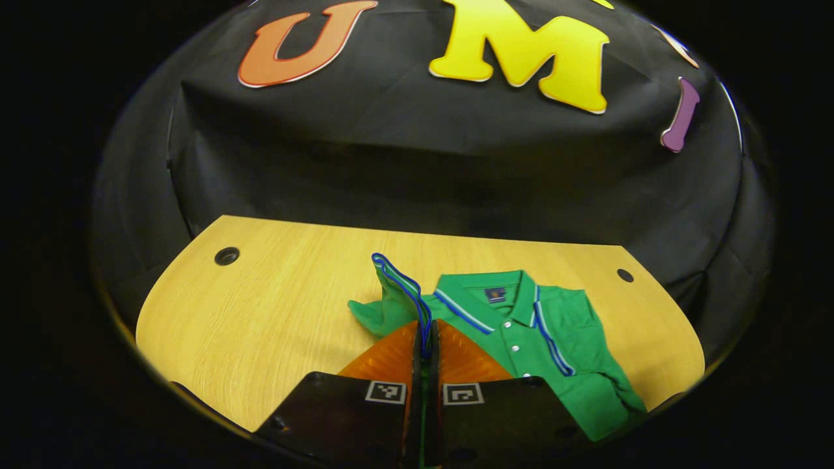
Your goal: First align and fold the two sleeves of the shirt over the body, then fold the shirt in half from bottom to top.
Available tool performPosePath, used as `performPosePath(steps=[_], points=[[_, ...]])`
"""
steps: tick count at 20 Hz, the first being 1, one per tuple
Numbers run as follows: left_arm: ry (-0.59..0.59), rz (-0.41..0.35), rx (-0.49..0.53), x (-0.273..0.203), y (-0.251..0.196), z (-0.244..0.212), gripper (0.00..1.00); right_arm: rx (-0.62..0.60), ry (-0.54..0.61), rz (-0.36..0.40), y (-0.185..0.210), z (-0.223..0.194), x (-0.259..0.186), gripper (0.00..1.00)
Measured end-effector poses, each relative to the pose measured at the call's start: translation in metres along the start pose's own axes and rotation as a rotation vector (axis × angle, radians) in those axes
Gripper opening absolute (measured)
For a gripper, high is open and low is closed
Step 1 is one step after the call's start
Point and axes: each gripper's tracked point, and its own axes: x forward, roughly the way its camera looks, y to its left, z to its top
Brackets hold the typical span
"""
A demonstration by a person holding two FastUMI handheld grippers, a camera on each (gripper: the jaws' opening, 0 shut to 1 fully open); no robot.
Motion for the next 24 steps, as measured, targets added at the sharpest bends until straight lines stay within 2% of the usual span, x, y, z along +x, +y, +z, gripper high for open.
performPosePath(steps=[7, 12, 13, 14, 17, 24], points=[[0.009, -0.046, 0.007, 0.017, -0.063, 0.002, 0.08, 0.044, -0.013, -0.04, -0.026, -0.007, -0.015, 0.95], [0.013, -0.009, 0.023, 0.021, -0.078, -0.002, 0.11, 0.071, -0.016, -0.055, -0.033, -0.01, -0.018, 0.95], [0.003, 0.015, 0.034, 0.018, -0.075, 0.001, 0.19, 0.07, -0.022, -0.057, -0.035, -0.009, -0.018, 0.95], [-0.008, 0.026, 0.036, 0.016, -0.073, 0.004, 0.23, 0.069, -0.027, -0.053, -0.034, -0.009, -0.017, 0.95], [-0.042, 0.057, 0.024, -0.005, -0.066, 0.013, 1.0, 0.068, -0.035, -0.035, -0.033, -0.009, -0.016, 0.94], [-0.159, 0.146, 0.0, -0.079, -0.048, 0.048, 1.0, 0.022, -0.156, 0.022, -0.008, 0.016, -0.037, 0.95]])
